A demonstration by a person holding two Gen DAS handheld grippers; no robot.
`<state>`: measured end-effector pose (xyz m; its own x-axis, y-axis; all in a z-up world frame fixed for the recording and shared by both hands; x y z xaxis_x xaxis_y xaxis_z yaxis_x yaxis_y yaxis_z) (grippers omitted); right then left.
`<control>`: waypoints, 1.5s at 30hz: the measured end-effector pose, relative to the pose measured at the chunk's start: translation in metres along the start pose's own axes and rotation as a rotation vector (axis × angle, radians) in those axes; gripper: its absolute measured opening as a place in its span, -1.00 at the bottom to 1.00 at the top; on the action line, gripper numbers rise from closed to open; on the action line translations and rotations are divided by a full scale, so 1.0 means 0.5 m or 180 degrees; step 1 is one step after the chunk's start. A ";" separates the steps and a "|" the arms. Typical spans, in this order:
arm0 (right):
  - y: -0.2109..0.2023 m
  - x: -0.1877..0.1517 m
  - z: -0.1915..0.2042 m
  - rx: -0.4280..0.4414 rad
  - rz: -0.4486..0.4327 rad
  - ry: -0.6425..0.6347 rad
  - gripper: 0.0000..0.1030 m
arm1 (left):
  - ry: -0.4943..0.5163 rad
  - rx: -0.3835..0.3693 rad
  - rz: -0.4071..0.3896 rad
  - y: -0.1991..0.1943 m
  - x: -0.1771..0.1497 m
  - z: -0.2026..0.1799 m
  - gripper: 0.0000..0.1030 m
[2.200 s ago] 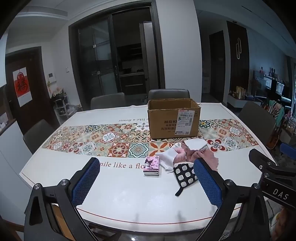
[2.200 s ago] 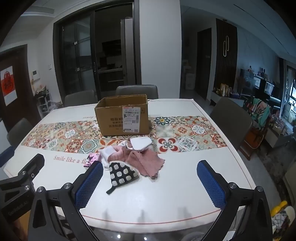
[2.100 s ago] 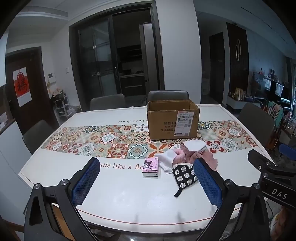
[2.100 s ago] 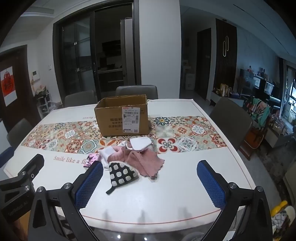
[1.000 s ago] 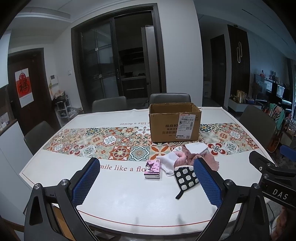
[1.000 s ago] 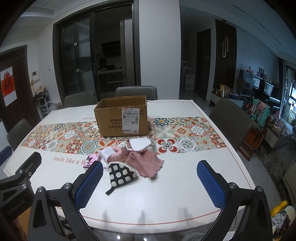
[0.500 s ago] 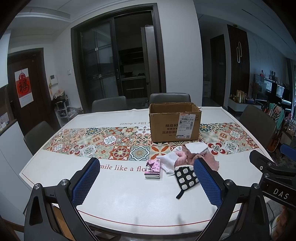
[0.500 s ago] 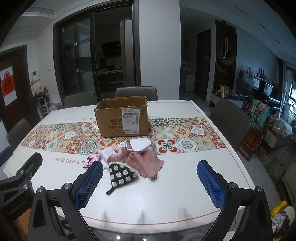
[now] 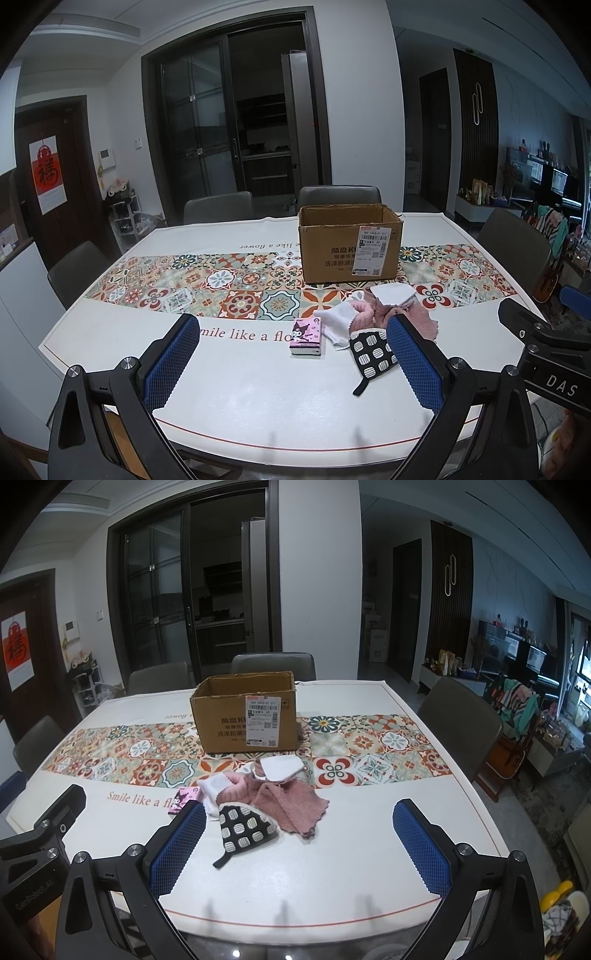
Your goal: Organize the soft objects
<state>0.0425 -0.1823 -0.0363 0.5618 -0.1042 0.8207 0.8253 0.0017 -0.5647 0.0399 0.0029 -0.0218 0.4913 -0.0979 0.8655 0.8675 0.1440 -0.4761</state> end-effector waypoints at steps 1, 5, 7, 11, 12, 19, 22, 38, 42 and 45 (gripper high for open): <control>0.000 0.000 0.000 -0.0002 -0.0001 -0.0001 1.00 | 0.0000 -0.0002 0.0001 0.000 0.000 0.000 1.00; 0.000 0.000 0.000 -0.0003 0.0001 0.0000 1.00 | 0.0000 0.0000 0.0001 0.000 -0.001 0.000 1.00; 0.001 0.000 0.001 -0.0004 0.0002 0.0000 1.00 | 0.0001 0.0002 -0.0002 0.000 -0.001 0.000 1.00; 0.003 -0.002 0.003 -0.0001 -0.0001 -0.0004 1.00 | 0.0002 0.0000 0.0004 0.001 -0.002 0.001 1.00; 0.003 -0.001 0.001 0.0002 0.0003 -0.0005 1.00 | 0.0003 0.0001 0.0008 0.001 -0.002 0.002 1.00; 0.001 -0.001 0.018 0.0005 0.0020 -0.0010 1.00 | 0.0013 -0.0003 0.0024 0.011 -0.007 0.010 1.00; 0.007 -0.002 0.017 0.0012 0.0038 -0.0007 1.00 | 0.0023 -0.0008 0.0034 0.015 -0.008 0.011 1.00; 0.099 -0.018 0.042 0.0107 0.0323 0.0026 1.00 | 0.0106 -0.0014 0.0315 0.111 -0.023 0.026 1.00; 0.135 -0.021 0.053 0.0115 0.0447 0.0066 1.00 | 0.0155 -0.0065 0.0468 0.158 -0.028 0.026 0.99; 0.169 -0.022 0.059 0.0109 0.0552 0.0118 1.00 | 0.0204 -0.0103 0.0589 0.195 -0.031 0.023 0.99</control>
Point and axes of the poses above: each gripper's, at about its wrist camera, not at the fingertips, and y roughly the way its jaws point, z to its left, x to its top, the point moved 5 cm from there along y, roughly the way its jaws point, and after that the axes turned 8 degrees about x, right-handed, at the moved point
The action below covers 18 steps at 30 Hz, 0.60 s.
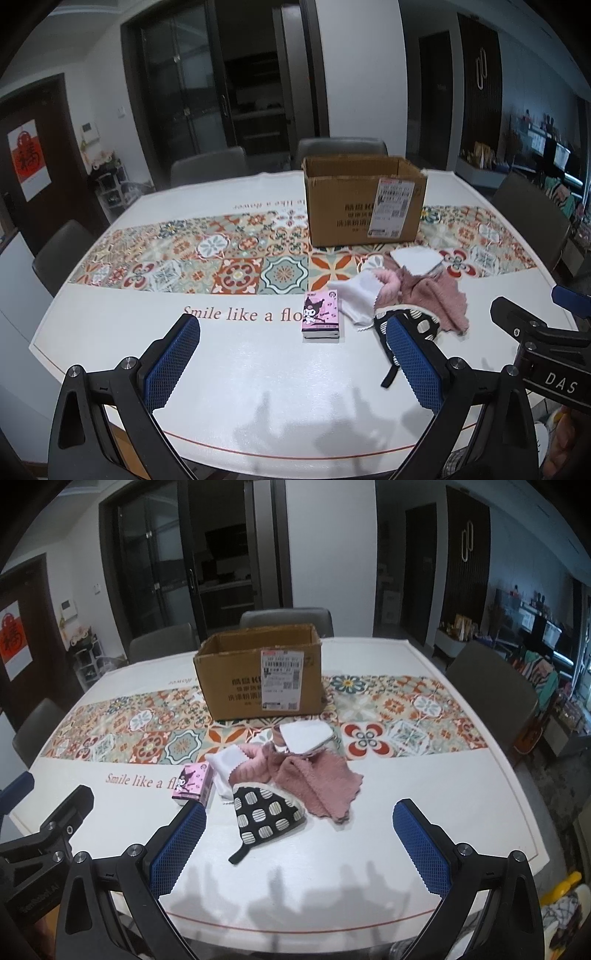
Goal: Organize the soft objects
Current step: 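Reach the left tool to the pink Kuromi tissue pack while the right tool approaches the polka-dot mitt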
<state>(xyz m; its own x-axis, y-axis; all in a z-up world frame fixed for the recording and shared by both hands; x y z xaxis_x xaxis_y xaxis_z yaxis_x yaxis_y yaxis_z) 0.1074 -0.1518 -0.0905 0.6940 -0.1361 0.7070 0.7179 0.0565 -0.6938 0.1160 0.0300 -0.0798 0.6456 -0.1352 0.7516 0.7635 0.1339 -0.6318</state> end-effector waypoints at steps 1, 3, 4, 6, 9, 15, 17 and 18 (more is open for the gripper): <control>0.011 0.001 0.001 -0.0002 0.0032 0.0018 1.00 | 0.0014 -0.0016 0.0041 0.013 0.002 0.000 0.99; 0.030 0.003 0.004 -0.0003 0.0095 0.0050 1.00 | 0.0042 -0.0039 0.0111 0.036 0.005 -0.002 0.99; 0.041 0.004 0.006 -0.0004 0.0132 0.0068 1.00 | 0.0055 -0.0046 0.0144 0.047 0.006 -0.001 0.99; 0.066 0.005 0.008 -0.0004 0.0218 0.0109 1.00 | 0.0088 -0.0066 0.0222 0.071 0.009 -0.003 0.99; 0.101 0.005 0.008 0.0003 0.0344 0.0175 1.00 | 0.0139 -0.0107 0.0338 0.110 0.010 -0.006 0.99; 0.168 -0.001 0.006 -0.0007 0.0627 0.0315 0.99 | 0.0252 -0.0202 0.0576 0.184 0.009 -0.019 0.99; 0.188 -0.005 0.005 -0.0005 0.0719 0.0369 0.99 | 0.0280 -0.0250 0.0667 0.206 0.006 -0.024 0.99; 0.199 -0.007 0.005 -0.0010 0.0767 0.0393 0.99 | 0.0281 -0.0269 0.0706 0.216 0.005 -0.025 0.99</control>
Point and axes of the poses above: each gripper's, at about its wrist camera, not at the fingertips, and y roughly the way its jaws point, z to its left, x to its top, the point moved 5 cm from there along y, roughly the way its jaws point, and after that the axes turned 8 degrees about x, right-handed, at the moved point
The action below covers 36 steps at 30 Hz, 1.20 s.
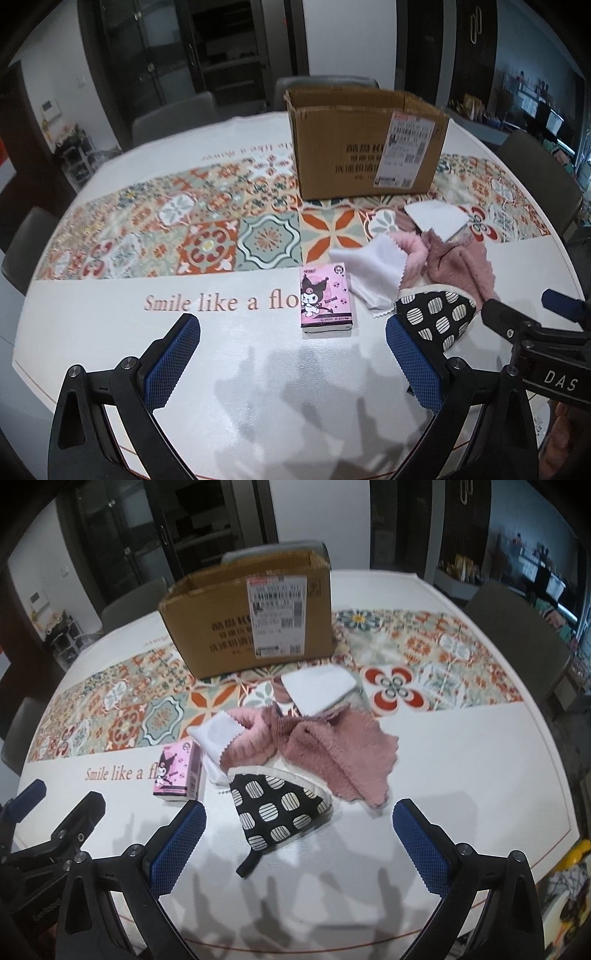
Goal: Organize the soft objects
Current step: 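Reach the left tool to the pink Kuromi tissue pack while the right tool approaches the polka-dot mitt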
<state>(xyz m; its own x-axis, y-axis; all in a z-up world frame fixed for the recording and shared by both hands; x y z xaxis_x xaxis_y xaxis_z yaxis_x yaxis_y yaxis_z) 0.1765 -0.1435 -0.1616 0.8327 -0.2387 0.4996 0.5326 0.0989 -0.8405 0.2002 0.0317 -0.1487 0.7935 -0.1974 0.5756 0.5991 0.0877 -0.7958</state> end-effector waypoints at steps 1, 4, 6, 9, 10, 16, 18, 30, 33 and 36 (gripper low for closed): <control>0.010 0.000 -0.001 -0.0005 0.0051 0.0024 0.99 | 0.0008 -0.0012 0.0033 0.010 0.002 0.000 0.99; 0.044 -0.004 -0.006 -0.0067 0.0243 0.0102 0.99 | 0.0081 -0.0041 0.0130 0.041 0.006 -0.004 0.98; 0.066 -0.008 -0.010 -0.0088 0.0383 0.0168 0.98 | 0.0104 -0.0056 0.0173 0.056 0.008 -0.004 0.98; 0.098 -0.019 -0.013 -0.0115 0.0603 0.0254 0.97 | 0.0140 -0.0091 0.0213 0.075 0.015 -0.005 0.96; 0.106 -0.021 -0.015 -0.0112 0.0642 0.0276 0.96 | 0.0163 -0.0106 0.0244 0.085 0.017 -0.006 0.94; 0.149 -0.040 -0.006 -0.0054 0.0908 0.0391 0.91 | 0.0252 -0.0253 0.0435 0.132 0.023 -0.018 0.90; 0.163 -0.047 0.001 -0.0044 0.0982 0.0409 0.91 | 0.0278 -0.0295 0.0513 0.150 0.023 -0.023 0.89; 0.208 -0.051 0.016 -0.0136 0.1128 0.0525 0.79 | 0.0478 -0.0486 0.0897 0.235 0.014 -0.061 0.79; 0.213 -0.049 0.015 -0.0168 0.1154 0.0545 0.77 | 0.0506 -0.0493 0.0942 0.249 0.013 -0.065 0.77; 0.216 -0.051 0.014 -0.0195 0.1179 0.0563 0.75 | 0.0521 -0.0508 0.0986 0.260 0.010 -0.069 0.75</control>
Point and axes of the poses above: each gripper's, at about its wrist camera, not at the fingertips, and y roughly the way its jaws point, z to its left, x to its top, the point moved 5 cm from there along y, roughly the way its jaws point, and after that the axes turned 8 degrees about x, right-handed, at the moved point
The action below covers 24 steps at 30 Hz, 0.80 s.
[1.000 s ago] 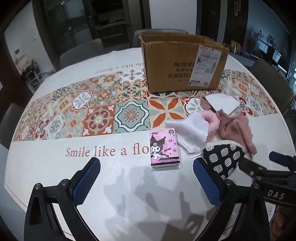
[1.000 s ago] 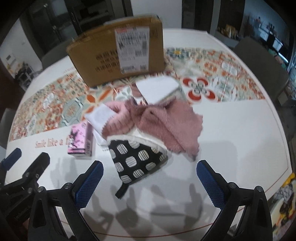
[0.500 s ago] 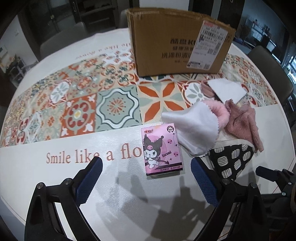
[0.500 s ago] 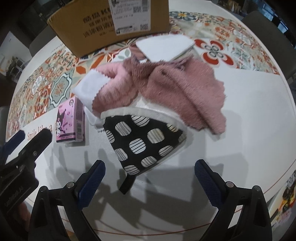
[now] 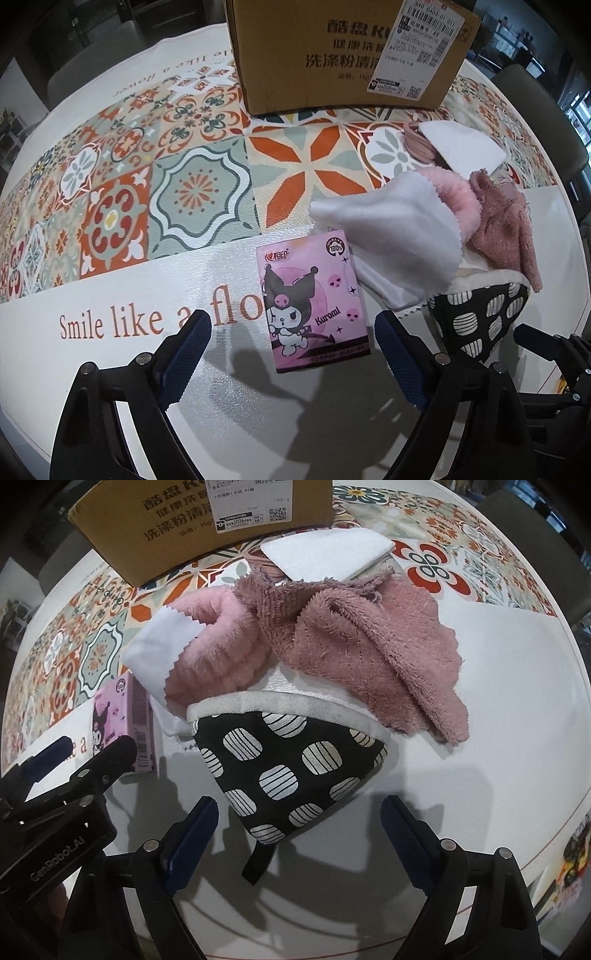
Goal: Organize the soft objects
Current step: 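Reach the left tool to the pink Kuromi tissue pack while the right tool approaches the polka-dot mitt, then grasp the tissue pack with the left tool while the right tool grasps the polka-dot mitt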
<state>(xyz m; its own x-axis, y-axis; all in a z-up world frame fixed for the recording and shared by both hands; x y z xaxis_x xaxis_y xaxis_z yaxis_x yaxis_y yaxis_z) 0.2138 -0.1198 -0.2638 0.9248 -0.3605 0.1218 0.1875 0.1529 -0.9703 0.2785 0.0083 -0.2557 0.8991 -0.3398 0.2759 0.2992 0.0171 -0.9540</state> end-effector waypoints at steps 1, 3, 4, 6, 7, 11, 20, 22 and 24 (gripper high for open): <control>0.002 0.002 0.003 -0.0009 -0.0001 -0.0004 0.74 | 0.0006 -0.0007 0.0019 0.005 0.001 -0.001 0.74; 0.006 0.005 0.006 -0.0030 0.0000 -0.0013 0.73 | 0.0014 0.0005 0.0045 0.013 0.002 -0.001 0.68; 0.007 0.001 0.001 -0.0032 0.0005 -0.0010 0.72 | 0.0019 0.0003 0.0057 0.018 0.004 0.000 0.66; 0.014 0.003 0.004 -0.0025 0.0024 0.0008 0.69 | 0.0025 -0.0007 0.0068 0.024 0.005 -0.001 0.65; 0.019 0.004 0.007 -0.0023 0.0026 0.0012 0.65 | 0.0029 -0.0006 0.0072 0.026 0.006 -0.002 0.65; 0.043 0.014 0.021 -0.0004 0.0033 0.0040 0.53 | 0.0050 -0.0001 0.0092 0.037 0.005 -0.005 0.60; 0.048 0.007 0.012 0.0122 -0.0057 0.0115 0.11 | 0.0129 -0.0004 -0.0017 0.034 -0.010 -0.021 0.31; 0.047 0.006 0.009 0.0148 -0.0075 0.0118 0.05 | 0.0131 -0.0012 -0.0056 0.029 -0.012 -0.024 0.04; 0.046 0.003 0.013 0.0163 -0.0107 0.0074 0.00 | 0.0108 -0.0012 -0.0067 0.027 -0.016 -0.024 0.04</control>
<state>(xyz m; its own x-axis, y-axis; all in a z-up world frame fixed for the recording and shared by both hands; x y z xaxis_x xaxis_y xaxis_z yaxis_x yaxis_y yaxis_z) 0.2214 -0.1109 -0.2844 0.9098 -0.3875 0.1486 0.2355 0.1872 -0.9537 0.2714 0.0000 -0.2722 0.8812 -0.3719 0.2917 0.3165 0.0060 -0.9486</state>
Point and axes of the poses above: each gripper's, at about its wrist camera, not at the fingertips, and y roughly the way its jaws point, z to its left, x to its top, the point moved 5 cm from there along y, roughly the way its jaws point, and after that the axes turned 8 degrees about x, right-handed, at the moved point
